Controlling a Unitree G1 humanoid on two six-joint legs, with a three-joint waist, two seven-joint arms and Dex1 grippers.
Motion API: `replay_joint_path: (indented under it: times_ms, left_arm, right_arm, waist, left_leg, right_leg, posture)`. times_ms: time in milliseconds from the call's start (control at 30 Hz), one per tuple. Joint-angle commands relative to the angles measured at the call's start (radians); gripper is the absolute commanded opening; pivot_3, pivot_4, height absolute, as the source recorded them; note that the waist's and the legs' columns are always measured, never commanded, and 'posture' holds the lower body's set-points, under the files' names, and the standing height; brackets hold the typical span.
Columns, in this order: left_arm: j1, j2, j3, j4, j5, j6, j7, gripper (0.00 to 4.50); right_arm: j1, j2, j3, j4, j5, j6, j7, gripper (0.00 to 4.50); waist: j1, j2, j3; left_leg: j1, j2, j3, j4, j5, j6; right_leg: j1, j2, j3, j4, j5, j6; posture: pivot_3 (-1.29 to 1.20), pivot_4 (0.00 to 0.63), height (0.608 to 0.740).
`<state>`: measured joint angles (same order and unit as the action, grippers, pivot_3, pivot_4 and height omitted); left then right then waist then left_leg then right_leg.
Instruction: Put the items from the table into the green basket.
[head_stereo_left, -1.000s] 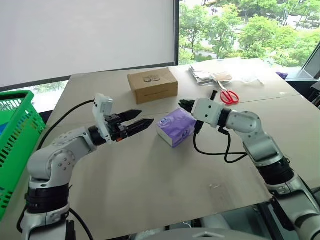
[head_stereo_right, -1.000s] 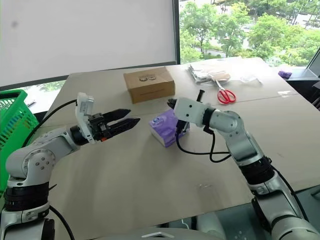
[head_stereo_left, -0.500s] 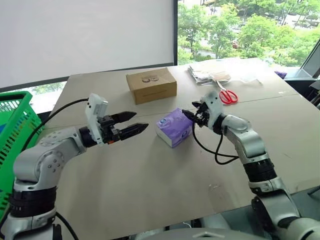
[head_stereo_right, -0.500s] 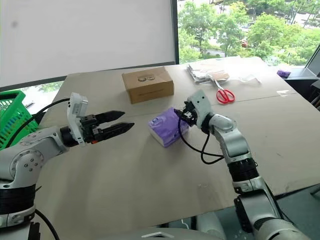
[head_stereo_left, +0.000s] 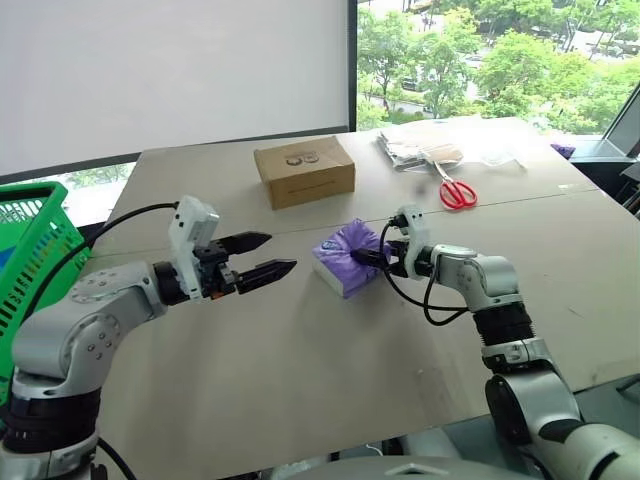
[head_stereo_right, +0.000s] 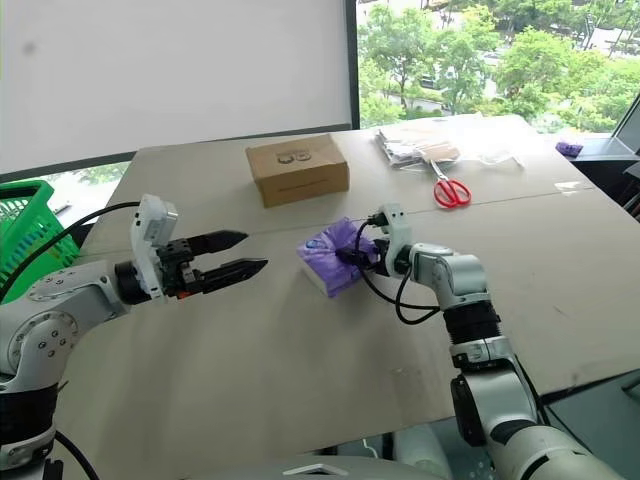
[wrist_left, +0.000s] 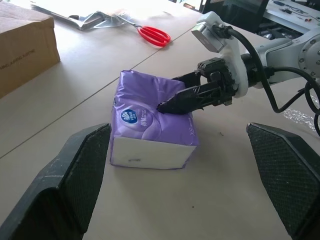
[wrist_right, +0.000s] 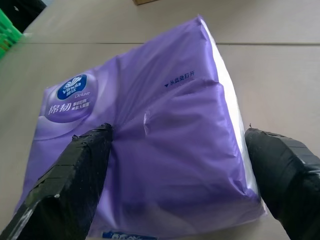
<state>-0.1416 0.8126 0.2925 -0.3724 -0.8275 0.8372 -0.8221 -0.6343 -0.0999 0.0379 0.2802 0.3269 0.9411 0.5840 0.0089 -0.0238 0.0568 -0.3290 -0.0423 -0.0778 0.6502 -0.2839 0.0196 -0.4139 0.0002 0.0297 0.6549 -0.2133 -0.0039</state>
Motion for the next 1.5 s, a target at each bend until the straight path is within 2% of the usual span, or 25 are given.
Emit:
replay_joint_path:
  times_ms: [33,167,233,267,467,667,800,933,1000,1067,1167,1333,1500]
  left_arm:
    - [-0.002,0.015,0.031,-0.035,-0.002,-0.021,-0.002,4.5]
    - [0.005,0.017,0.028,-0.031,0.008,-0.027,-0.01,4.5]
    - [0.006,0.018,0.025,-0.028,0.013,-0.031,-0.013,4.5]
    - [0.007,0.018,0.022,-0.027,0.016,-0.033,-0.015,4.5]
    - [0.002,0.015,0.006,-0.013,0.038,-0.047,-0.024,4.5]
    - [-0.003,-0.004,0.031,0.001,0.016,-0.036,-0.023,4.5]
    - [-0.042,-0.101,0.087,0.048,-0.078,0.004,0.067,4.5]
    - [-0.094,-0.212,0.128,0.067,-0.224,0.071,0.187,4.5]
    - [-0.105,-0.257,0.13,0.06,-0.284,0.094,0.236,4.5]
    - [-0.139,-0.347,0.139,0.07,-0.391,0.1,0.35,4.5]
    - [-0.159,-0.413,0.135,0.071,-0.458,0.098,0.445,4.5]
    - [-0.186,-0.453,0.127,0.106,-0.496,0.073,0.515,4.5]
    - [-0.192,-0.429,0.122,0.147,-0.46,0.054,0.516,4.5]
  right_arm:
    - [0.015,0.022,0.038,-0.001,0.047,0.117,0.026,2.7]
    - [0.025,0.029,0.041,-0.002,0.053,0.125,0.013,1.21]
    - [0.03,0.033,0.041,-0.008,0.052,0.124,0.006,0.74]
    - [0.033,0.037,0.037,-0.01,0.051,0.12,-0.002,0.66]
    - [0.031,0.057,-0.01,-0.011,0.067,0.113,-0.044,0.64]
    - [-0.036,0.126,-0.244,-0.087,0.226,0.156,-0.125,0.62]
    - [-0.066,0.146,-0.304,-0.204,0.327,0.148,-0.127,0.62]
    - [-0.067,0.142,-0.247,-0.301,0.317,0.053,-0.106,0.62]
    - [-0.057,0.148,-0.198,-0.33,0.264,-0.082,-0.093,0.62]
    - [-0.039,0.152,-0.141,-0.337,0.21,-0.201,-0.076,0.62]
    - [-0.014,0.181,-0.116,-0.34,0.204,-0.312,-0.065,0.62]
    - [0.019,0.176,-0.044,-0.346,0.18,-0.424,-0.005,0.62]
    - [0.039,0.177,-0.026,-0.356,0.194,-0.476,0.021,0.62]
  waist:
    - [-0.004,0.0,0.0]
    - [-0.012,0.0,-0.001]
    - [-0.016,0.0,-0.001]
    - [-0.018,0.0,-0.001]
    - [-0.023,0.001,-0.001]
    - [-0.02,0.003,0.002]
    - [-0.015,0.007,0.004]
    - [-0.011,0.006,0.004]
    - [-0.012,0.006,0.003]
    - [-0.012,0.006,0.003]
    - [-0.009,0.003,0.001]
    - [0.0,0.004,0.002]
    - [0.004,0.004,0.002]
  left_leg:
    - [0.0,0.0,0.0,0.0,0.0,0.0]
    - [0.0,0.0,0.0,-0.001,0.0,0.0]
    - [0.0,0.0,0.0,-0.001,0.0,0.0]
    - [0.0,0.0,0.0,-0.001,0.0,0.0]
    - [0.001,0.0,0.0,-0.001,0.0,0.0]
    - [0.0,0.001,-0.001,-0.001,0.0,0.0]
    - [-0.002,0.0,-0.002,-0.002,0.0,0.0]
    - [-0.006,0.0,-0.006,-0.001,0.0,0.0]
    - [-0.008,0.0,-0.007,-0.001,0.0,0.0]
    - [-0.01,0.0,-0.007,-0.001,0.0,0.0]
    - [-0.016,0.0,-0.008,0.001,0.001,-0.002]
    - [-0.017,-0.001,-0.008,0.001,0.001,-0.003]
    - [-0.017,-0.001,-0.008,0.001,0.003,-0.005]
  right_leg:
    - [0.0,0.0,0.0,0.0,0.0,0.0]
    - [0.0,0.0,0.0,0.0,0.0,0.0]
    - [0.0,0.0,0.0,0.0,0.0,0.0]
    - [0.0,0.0,0.0,0.0,0.0,0.0]
    - [0.0,0.0,0.0,0.0,0.0,0.0]
    - [0.0,0.0,-0.001,0.0,0.0,0.0]
    - [-0.001,0.0,-0.002,-0.003,0.0,0.0]
    - [-0.002,-0.001,-0.006,-0.006,0.0,0.001]
    - [-0.003,-0.001,-0.007,-0.007,0.001,0.0]
    - [-0.005,-0.001,-0.007,-0.007,0.001,0.0]
    - [-0.01,-0.002,-0.008,-0.006,0.003,-0.003]
    - [-0.011,-0.002,-0.008,-0.006,0.003,-0.003]
    - [-0.011,-0.002,-0.008,-0.006,0.003,-0.004]
  posture:
    - [0.12,0.0,0.74]
    - [0.12,0.0,0.74]
    - [0.12,0.0,0.74]
    - [0.12,0.0,0.74]
    - [0.11,0.0,0.74]
    - [0.11,0.0,0.74]
    - [0.11,0.0,0.74]
    - [0.09,0.0,0.74]
    - [0.08,0.0,0.74]
    - [0.09,0.0,0.74]
    - [0.09,0.0,0.74]
    - [0.08,0.0,0.74]
    - [0.08,0.0,0.74]
